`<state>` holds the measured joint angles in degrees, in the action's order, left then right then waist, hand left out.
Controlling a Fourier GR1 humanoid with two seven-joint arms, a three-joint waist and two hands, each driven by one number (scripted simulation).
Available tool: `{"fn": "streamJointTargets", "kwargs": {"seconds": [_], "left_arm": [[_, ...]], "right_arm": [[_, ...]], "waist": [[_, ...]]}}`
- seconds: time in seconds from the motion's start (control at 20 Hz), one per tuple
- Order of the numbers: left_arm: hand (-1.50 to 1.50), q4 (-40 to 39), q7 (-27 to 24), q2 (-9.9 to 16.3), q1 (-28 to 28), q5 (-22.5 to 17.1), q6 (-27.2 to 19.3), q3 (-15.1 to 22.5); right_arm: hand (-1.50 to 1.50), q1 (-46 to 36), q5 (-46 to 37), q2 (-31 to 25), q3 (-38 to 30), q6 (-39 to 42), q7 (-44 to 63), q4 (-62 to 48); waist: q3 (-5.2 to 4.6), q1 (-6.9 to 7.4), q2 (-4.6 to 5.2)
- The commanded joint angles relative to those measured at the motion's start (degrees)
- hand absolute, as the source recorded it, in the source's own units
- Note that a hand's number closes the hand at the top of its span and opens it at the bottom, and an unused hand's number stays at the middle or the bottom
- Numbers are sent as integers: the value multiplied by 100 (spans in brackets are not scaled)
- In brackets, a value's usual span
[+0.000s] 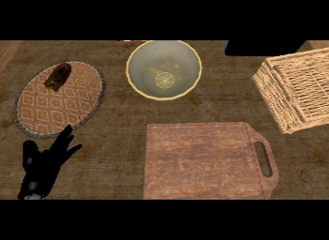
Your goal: Pick the pear from the cutting board and place it in the basket
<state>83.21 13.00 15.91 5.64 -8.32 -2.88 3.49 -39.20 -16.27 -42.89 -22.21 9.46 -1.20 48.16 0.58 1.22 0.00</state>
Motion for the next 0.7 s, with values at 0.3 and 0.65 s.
{"fn": "streamJointTargets", "kwargs": {"seconds": [0.3,0.65], "left_arm": [[0,-220,193,-286,115,222,-96,204],[0,-471,-21,-232,169,231,39,69]], "right_arm": [[-150,-567,-491,-424,23,-369,-1532,-1756],[-150,-902,-27,-1039,-560,-6,-1428,-2317]], "waist": [[-46,98,68],[-51,34,58]]}}
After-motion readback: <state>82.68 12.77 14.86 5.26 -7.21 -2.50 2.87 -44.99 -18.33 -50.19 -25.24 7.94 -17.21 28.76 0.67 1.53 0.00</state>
